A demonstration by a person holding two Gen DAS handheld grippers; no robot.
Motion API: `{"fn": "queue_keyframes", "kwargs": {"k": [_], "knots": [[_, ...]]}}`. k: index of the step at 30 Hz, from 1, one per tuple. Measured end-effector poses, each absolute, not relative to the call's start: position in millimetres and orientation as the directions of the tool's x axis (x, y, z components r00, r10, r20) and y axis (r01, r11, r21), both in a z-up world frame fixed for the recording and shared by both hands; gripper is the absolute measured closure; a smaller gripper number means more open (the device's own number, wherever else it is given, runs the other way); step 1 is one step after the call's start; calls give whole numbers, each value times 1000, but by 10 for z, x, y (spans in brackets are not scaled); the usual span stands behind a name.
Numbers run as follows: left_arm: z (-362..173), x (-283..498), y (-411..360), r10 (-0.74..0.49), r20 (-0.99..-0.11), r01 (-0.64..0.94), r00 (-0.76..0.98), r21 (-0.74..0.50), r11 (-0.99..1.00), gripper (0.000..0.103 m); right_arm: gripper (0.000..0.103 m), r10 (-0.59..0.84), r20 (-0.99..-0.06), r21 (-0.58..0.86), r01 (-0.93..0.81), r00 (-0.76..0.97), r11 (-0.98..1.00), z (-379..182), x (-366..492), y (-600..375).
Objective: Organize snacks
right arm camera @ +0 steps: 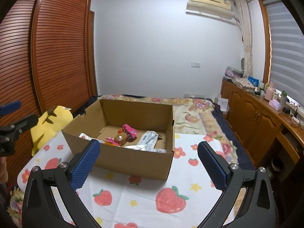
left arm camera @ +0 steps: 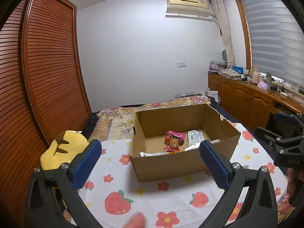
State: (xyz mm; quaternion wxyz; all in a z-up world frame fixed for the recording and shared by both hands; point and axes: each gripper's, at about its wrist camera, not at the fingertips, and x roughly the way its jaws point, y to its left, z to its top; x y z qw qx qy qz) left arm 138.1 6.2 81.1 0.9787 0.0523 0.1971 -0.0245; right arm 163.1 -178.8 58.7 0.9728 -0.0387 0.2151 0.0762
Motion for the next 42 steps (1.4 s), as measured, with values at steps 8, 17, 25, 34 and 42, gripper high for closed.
{"fn": "queue_keyframes", "kwargs": {"k": [8,17,25,34,42], "knots": [[697,1058,6,-48,-374,79,926,69,994,0,0,134,-386,-35,-159,913,987,591,1294,-1821],[558,795,11,-28,-385,54,922,58,997,0,0,137,-362,-40,-162,922,986,516,980,-1796],[469,590,68,-12,-380,37,925,58,998,0,0,160,-354,-23,-180,921,983,436,824,-1824],[274,475,75,11,-374,19,927,78,997,0,0,119,-361,-29,-138,925,990,280,726,-1912],[172,518,81,2,-396,21,918,52,998,0,0,99,-385,0,-107,918,994,164,746,-2033]]}}
